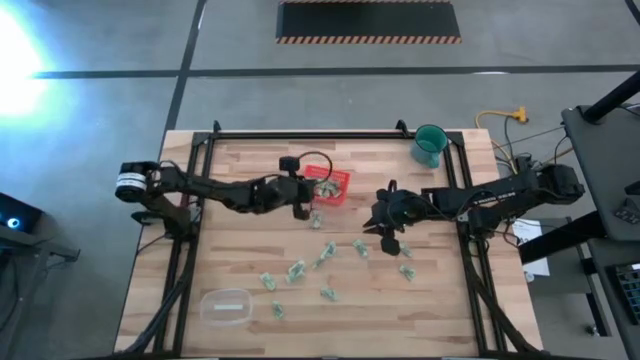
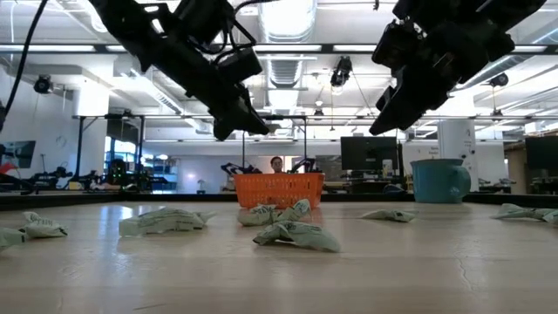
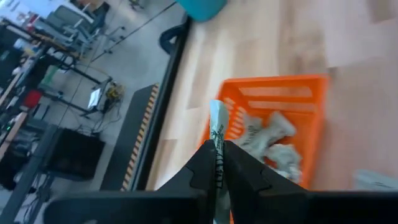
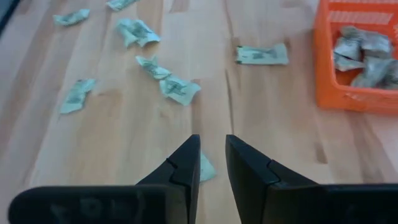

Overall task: Pick and place items into bin
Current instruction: Put the stevia packet into the orange bin

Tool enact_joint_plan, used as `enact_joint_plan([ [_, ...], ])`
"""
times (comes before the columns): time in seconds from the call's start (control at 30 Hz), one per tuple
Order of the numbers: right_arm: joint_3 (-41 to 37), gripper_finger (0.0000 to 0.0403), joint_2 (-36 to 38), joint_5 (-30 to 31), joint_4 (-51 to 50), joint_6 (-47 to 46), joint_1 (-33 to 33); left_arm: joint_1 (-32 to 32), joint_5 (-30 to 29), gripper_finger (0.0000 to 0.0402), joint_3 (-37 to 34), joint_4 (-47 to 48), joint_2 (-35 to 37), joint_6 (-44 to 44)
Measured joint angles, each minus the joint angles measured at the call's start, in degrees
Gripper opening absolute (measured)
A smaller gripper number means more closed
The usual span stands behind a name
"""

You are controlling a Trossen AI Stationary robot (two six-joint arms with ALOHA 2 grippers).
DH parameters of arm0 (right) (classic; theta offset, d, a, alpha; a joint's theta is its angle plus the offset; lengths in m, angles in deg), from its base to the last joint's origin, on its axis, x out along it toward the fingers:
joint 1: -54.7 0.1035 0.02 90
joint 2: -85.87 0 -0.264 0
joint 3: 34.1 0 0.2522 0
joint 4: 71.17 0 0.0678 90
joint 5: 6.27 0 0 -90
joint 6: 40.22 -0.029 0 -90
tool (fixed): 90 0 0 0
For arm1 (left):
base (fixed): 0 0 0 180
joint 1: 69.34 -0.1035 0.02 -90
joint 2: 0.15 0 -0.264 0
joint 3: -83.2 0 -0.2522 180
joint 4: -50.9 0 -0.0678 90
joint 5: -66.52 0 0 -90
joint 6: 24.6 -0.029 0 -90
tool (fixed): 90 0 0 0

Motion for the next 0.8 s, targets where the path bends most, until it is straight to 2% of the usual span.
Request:
enact_joint_plan([
  [0.1,-0.53,0.0071,-0.07,2.17,1.3,-0.46,0.57,-2.21,1.67,0.001,0.0,-0.64,0.0,0.07],
  [0.33,-1.3,0.0065,-0.07,2.21,4.94,-0.48,0.75,-6.51,7.86,0.001,0.0,-3.98,-0.75,1.73],
  [0.8,-1.43,0.0063,-0.07,2.17,4.59,0.17,0.75,-7.06,8.07,0.001,7.29,-5.47,-12.4,3.06],
])
